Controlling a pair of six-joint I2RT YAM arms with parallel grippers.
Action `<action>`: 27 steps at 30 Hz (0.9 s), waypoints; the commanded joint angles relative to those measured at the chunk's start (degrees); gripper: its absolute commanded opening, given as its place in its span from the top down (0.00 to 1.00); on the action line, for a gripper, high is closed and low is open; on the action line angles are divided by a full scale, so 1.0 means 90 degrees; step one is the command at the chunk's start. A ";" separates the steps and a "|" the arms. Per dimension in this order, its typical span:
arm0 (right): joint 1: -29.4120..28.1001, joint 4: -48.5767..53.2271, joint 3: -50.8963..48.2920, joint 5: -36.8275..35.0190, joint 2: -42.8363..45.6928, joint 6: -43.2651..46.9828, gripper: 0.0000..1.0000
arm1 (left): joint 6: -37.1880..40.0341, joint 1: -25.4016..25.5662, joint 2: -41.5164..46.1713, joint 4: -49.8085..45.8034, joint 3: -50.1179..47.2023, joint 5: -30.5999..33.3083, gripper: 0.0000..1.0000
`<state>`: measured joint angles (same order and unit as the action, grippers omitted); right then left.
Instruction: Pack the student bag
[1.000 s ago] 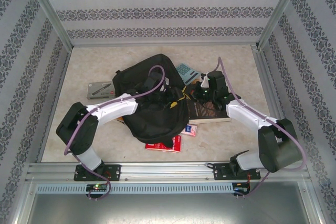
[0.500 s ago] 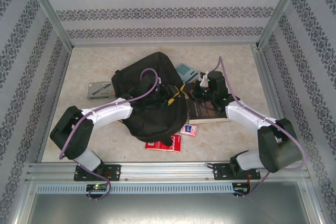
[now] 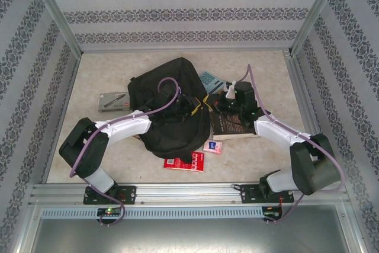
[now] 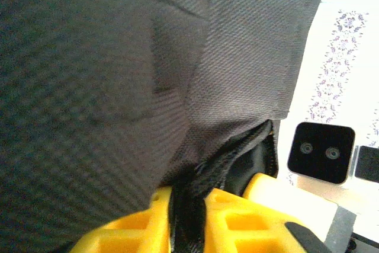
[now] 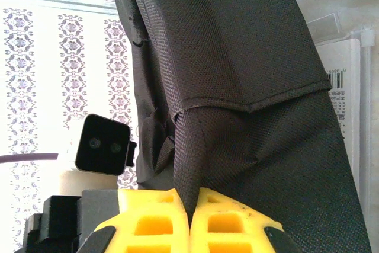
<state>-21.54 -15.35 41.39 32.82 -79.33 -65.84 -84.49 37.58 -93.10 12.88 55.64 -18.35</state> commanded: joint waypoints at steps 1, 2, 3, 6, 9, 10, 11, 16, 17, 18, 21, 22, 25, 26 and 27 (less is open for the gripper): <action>-0.0107 -0.0374 -0.0028 0.0097 0.0173 0.0139 1.00 | 0.0053 -0.0133 -0.0004 0.0166 0.0179 0.0260 0.84; -0.0080 -0.0337 -0.0035 0.0076 0.0176 0.0172 1.00 | 0.0104 -0.0133 0.0052 0.0098 0.0181 0.0283 0.86; -0.0055 -0.0302 -0.0038 0.0048 0.0172 0.0213 1.00 | 0.0150 -0.0133 0.0096 0.0025 0.0176 0.0301 0.88; 0.0019 -0.0181 -0.0048 -0.0063 0.0163 0.0309 1.00 | 0.0345 -0.0143 0.0288 -0.0188 0.0174 0.0374 0.93; 0.0040 -0.0032 -0.0016 -0.0209 0.0111 0.0399 1.00 | 0.0560 -0.0154 0.0443 -0.0453 0.0228 0.0398 0.98; 0.0040 0.0027 -0.0004 -0.0280 0.0090 0.0429 1.00 | 0.0622 -0.0152 0.0482 -0.0524 0.0237 0.0389 0.99; 0.0040 0.0072 -0.0003 -0.0387 0.0079 0.0429 1.00 | 0.0672 -0.0152 0.0522 -0.0575 0.0239 0.0376 1.00; 0.0012 0.0251 0.0003 -0.0942 0.0047 0.0373 1.00 | 0.0846 -0.0153 0.0677 -0.0818 0.0217 0.0255 1.00; 0.0000 0.0294 0.0019 -0.1065 0.0050 0.0379 1.00 | 0.0884 -0.0157 0.0703 -0.0849 0.0210 0.0202 1.00; -0.0009 0.0316 0.0030 -0.1145 0.0038 0.0381 1.00 | 0.0920 -0.0140 0.0713 -0.0883 0.0213 0.0156 1.00; -0.0047 0.0368 0.0059 -0.1400 0.0038 0.0332 1.00 | 0.1018 -0.0142 0.0694 -0.0967 0.0191 -0.0013 1.00; -0.0063 0.0373 0.0066 -0.1475 0.0044 0.0324 1.00 | 0.1028 -0.0134 0.0700 -0.0966 0.0154 -0.0049 1.00; -0.0107 0.0518 0.0135 -0.1727 0.0029 0.0335 1.00 | 0.1085 -0.0133 0.0744 -0.1004 0.0061 -0.0098 1.00; -0.0118 0.0535 0.0138 -0.1809 0.0022 0.0326 1.00 | 0.1137 -0.0133 0.0763 -0.1035 0.0067 -0.0118 1.00; -0.0121 0.0565 0.0142 -0.1893 0.0020 0.0300 1.00 | 0.1185 -0.0133 0.0782 -0.1066 0.0091 -0.0138 0.99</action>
<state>-23.24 -11.79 41.25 24.10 -79.33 -63.51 -76.23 37.36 -88.64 6.44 56.49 -18.76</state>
